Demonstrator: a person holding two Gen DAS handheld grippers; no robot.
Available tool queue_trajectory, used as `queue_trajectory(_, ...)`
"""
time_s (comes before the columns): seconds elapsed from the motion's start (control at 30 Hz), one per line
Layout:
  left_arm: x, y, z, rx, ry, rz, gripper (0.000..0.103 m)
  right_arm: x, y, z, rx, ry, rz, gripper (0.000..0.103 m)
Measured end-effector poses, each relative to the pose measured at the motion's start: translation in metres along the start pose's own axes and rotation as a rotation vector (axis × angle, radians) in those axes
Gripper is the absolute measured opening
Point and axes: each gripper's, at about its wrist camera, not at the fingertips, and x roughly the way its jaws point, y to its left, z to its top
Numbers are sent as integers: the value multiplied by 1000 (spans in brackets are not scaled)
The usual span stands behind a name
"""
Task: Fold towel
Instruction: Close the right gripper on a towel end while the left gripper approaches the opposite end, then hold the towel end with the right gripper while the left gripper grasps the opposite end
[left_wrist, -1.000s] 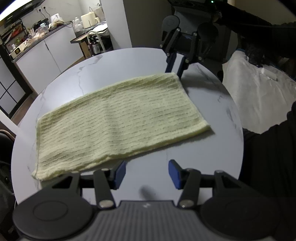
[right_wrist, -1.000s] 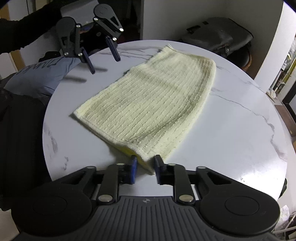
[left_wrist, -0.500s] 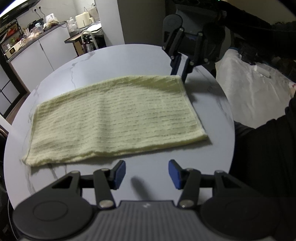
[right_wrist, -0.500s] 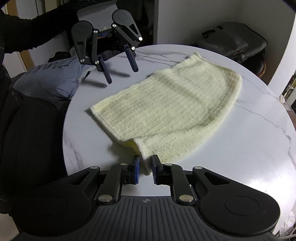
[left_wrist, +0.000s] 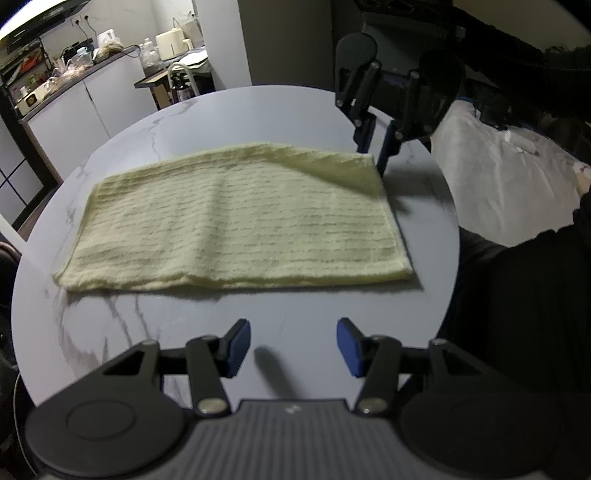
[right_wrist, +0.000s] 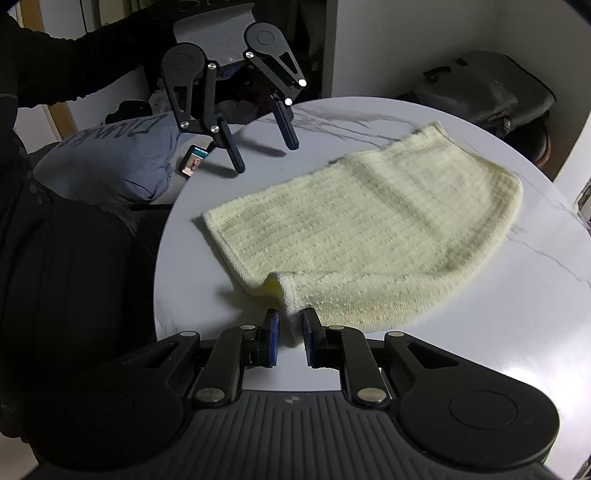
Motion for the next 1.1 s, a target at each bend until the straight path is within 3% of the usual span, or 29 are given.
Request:
queue_trajectory(0.33,-5,-3,0,8,-13,0,55,9,9,13,-18,7,-1,16)
queue_trajectory(1.1,8,-40,24,51,-43,-97,55,-21,5,-16,-13,-3,-39,16)
